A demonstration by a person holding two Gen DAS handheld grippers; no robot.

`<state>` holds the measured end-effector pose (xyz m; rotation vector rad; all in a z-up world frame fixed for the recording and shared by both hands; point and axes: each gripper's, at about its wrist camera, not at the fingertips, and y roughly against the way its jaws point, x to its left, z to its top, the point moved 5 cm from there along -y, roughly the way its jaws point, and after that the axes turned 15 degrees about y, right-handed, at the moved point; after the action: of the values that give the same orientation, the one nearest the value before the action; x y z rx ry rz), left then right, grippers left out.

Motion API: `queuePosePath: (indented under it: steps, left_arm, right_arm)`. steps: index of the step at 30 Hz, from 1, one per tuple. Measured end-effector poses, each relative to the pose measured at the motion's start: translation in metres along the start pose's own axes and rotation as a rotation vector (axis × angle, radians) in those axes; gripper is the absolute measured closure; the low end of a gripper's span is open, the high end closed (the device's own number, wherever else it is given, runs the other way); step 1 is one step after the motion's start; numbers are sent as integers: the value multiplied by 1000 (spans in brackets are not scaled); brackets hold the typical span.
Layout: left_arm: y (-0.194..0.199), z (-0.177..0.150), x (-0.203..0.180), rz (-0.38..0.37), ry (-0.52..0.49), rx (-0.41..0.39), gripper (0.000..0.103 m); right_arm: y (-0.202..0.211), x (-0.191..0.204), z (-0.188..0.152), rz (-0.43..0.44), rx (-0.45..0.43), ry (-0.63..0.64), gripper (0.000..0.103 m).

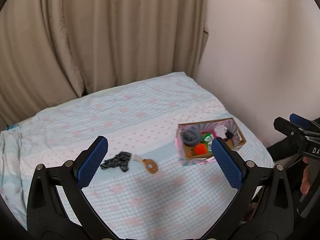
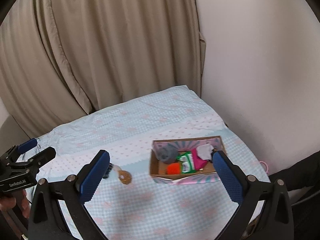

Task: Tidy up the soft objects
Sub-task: 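Withdraw both tools from the box toward the black cloth and plush, then grasp the black patterned cloth with the left tool while the right tool grasps the brown plush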

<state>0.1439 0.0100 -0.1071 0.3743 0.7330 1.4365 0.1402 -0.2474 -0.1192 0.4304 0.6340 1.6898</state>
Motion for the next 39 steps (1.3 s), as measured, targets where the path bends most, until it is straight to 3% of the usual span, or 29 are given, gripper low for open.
queuePosePath:
  steps: [7,12,21,33,39]
  left_arm:
    - [-4,8,66,27,-53,-5,0]
    - [-37,6,124,40,-30,44,0]
    - [-144,-31,199,41,21,156,0]
    - [-319,-115,232,-12,-44,281,1]
    - [-373,-146,238,-9,-74,327,1]
  right_arm:
    - [-24,75,4,3,30,29,0]
    - [-62,125,-4,57,63,32,0]
    - [-151,178,-36,117,110,73,0]
    - [-312,193,-116,153,228,46,4]
    - [-370,194,-148,167,273,35,11]
